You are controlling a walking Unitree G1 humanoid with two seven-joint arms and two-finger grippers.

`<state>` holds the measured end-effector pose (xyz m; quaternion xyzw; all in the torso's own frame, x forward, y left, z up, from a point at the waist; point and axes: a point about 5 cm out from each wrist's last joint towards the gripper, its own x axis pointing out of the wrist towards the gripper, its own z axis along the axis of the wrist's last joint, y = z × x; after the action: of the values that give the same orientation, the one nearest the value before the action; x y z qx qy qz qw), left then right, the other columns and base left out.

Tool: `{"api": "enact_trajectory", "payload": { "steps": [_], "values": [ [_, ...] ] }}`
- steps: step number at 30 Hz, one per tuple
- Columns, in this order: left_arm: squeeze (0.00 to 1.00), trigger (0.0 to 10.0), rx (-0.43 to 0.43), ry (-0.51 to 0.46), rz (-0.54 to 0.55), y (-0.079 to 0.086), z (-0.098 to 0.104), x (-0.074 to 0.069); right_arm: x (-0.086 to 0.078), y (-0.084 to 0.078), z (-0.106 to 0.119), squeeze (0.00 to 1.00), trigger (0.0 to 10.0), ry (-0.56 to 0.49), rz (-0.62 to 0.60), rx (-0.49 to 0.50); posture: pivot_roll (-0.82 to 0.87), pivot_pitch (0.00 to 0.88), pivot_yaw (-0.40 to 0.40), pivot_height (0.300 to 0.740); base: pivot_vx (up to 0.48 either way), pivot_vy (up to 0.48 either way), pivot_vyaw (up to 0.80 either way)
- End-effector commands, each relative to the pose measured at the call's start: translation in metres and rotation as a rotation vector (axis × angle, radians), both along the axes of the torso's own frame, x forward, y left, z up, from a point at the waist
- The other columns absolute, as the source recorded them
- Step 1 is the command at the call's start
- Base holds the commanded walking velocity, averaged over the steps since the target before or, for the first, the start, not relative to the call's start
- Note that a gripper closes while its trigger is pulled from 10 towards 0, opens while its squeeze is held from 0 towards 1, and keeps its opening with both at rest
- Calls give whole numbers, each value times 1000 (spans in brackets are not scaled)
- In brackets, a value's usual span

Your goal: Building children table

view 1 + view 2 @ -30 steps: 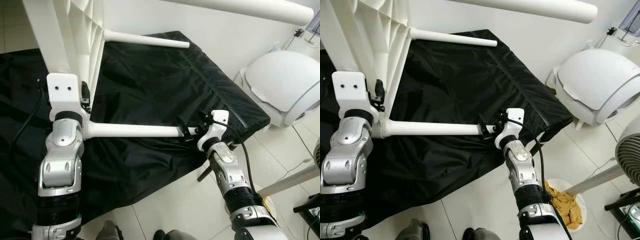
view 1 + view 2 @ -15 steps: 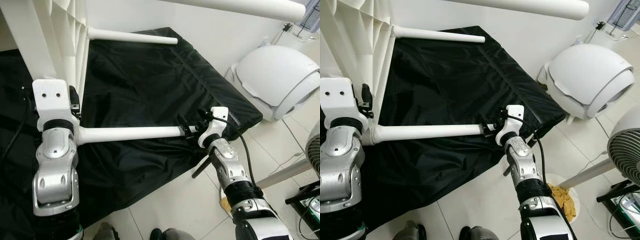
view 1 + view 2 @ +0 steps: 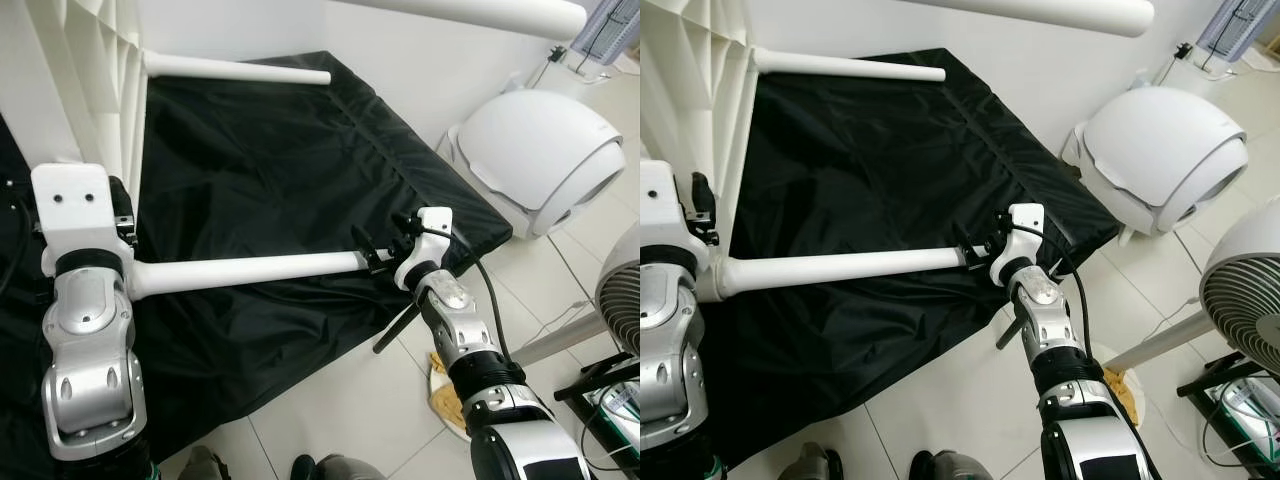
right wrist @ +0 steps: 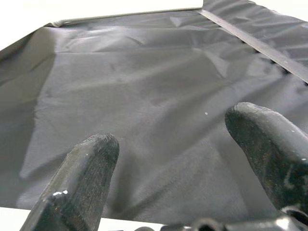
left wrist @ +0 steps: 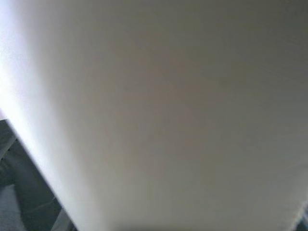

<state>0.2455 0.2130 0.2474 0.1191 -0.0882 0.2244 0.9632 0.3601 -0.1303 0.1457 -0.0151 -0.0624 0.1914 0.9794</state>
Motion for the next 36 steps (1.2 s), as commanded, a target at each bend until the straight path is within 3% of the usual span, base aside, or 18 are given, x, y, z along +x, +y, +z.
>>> {"api": "enact_trajectory", "payload": {
  "steps": [1, 4, 13, 18, 27, 32, 33, 36],
  "values": [
    [0, 10000, 53, -91, 472, 41, 12, -31, 0, -5, -3, 0, 10000, 9, 1, -26, 63, 114, -136, 740, 0, 0, 0],
    [0, 10000, 45, -116, 517, 41, 17, -44, 4, -1, 1, 0, 10000, -1, 52, -41, 69, 117, -145, 740, 0, 0, 0],
    [0, 10000, 37, -134, 560, 38, 22, -55, 7, 13, 11, 0, 10000, -27, 193, -68, 69, 119, -152, 740, 0, 0, 0],
    [0, 10000, 31, -144, 564, 37, 24, -58, 8, 14, 13, 0, 10000, -32, 208, -83, 70, 118, -156, 740, 0, 0, 0],
    [0, 10000, 72, -180, 632, 38, 29, -79, 14, 10, 18, 0, 10000, -33, 217, -128, 74, 121, -169, 740, 0, 0, 0],
    [0, 10000, 49, -188, 623, 36, 29, -79, 15, 8, 16, 0, 10000, -28, 219, -140, 69, 121, -168, 740, 0, 0, 0],
    [1000, 10000, 44, -198, 600, 33, 29, -77, 15, 6, 15, 0, 10000, -26, 217, -144, 66, 119, -162, 740, 0, 0, 0],
    [1000, 10000, 33, -211, 570, 30, 31, -75, 15, 3, 15, 0, 10000, -24, 214, -149, 66, 118, -161, 740, 0, 0, 0]
  ]
}}
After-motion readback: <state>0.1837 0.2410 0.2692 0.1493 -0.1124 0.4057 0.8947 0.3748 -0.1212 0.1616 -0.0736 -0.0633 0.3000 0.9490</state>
